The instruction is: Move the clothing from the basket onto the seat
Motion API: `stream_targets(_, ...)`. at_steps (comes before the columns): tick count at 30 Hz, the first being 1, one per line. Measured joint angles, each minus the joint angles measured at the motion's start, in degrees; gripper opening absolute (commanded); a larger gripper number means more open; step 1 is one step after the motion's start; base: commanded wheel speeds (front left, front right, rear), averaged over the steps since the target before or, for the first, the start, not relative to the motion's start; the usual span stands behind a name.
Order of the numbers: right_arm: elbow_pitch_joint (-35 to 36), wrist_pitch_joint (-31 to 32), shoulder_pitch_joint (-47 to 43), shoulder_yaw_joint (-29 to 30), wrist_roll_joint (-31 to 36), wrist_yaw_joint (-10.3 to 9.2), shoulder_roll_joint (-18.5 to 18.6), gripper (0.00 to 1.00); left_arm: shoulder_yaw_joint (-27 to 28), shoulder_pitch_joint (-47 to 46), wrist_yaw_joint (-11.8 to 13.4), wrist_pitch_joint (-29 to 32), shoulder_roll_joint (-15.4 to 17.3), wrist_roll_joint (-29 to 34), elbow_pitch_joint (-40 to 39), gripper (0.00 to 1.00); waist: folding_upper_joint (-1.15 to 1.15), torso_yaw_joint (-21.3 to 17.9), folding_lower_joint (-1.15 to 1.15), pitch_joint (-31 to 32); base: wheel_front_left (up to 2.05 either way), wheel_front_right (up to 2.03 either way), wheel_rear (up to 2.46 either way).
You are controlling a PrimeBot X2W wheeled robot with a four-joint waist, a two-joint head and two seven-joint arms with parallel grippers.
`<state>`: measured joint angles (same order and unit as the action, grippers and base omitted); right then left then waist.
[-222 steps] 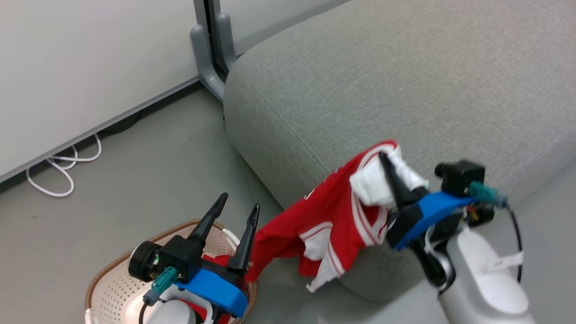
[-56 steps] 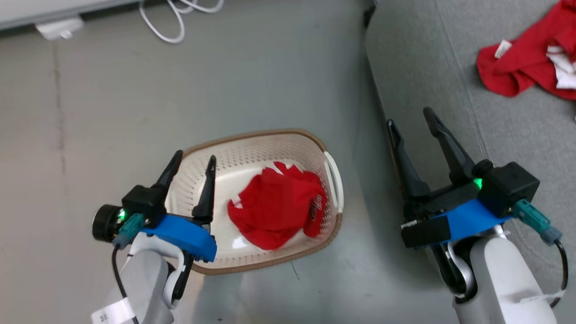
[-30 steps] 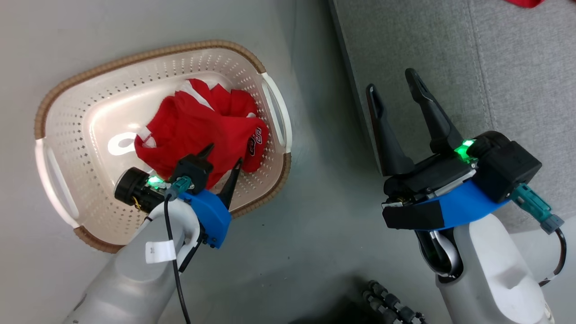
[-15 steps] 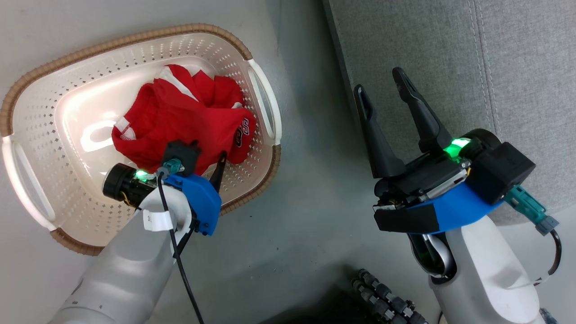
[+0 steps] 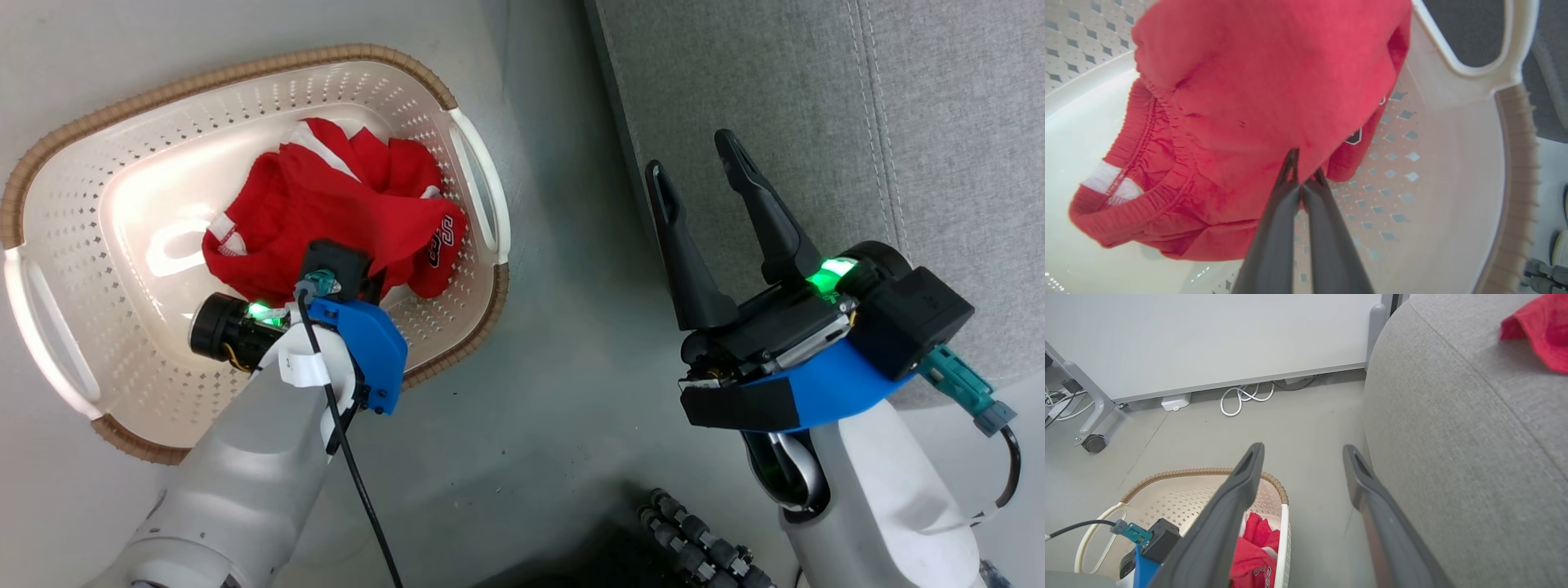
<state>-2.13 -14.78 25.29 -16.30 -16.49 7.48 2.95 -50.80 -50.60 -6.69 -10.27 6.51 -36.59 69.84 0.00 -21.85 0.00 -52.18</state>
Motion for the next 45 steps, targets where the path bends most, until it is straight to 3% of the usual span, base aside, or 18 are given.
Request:
stream_targets(25,-2.2,-0.1,1.2,-1.2,-0.4,0.01,0.0,1.0,-1.6,-0.6,-0.5,-1.7,-0.2,-1.7,2.3,0.0,0.0,0.0,0.0,1.7,0.0,0.0,0.0)
stream_targets(33,-5.1,0.3,1.1,-0.5,1.5,0.01,-0.1,1.0,-2.3,2.7,-0.7,-3.5,-1.5,-3.0,1.1,0.0,0.0,2.7,0.0,8.1,0.0,0.0,0.0)
stream_targets(45,-10.3,4.8,-4.6,-0.2,3.0,0.01,-0.1,1.0,-6.0,10.3,-0.7,-4.5,-3.0,-5.7,-4.3,0.0,0.0,8.6,-0.01,24.8,0.0,0.0,0.0)
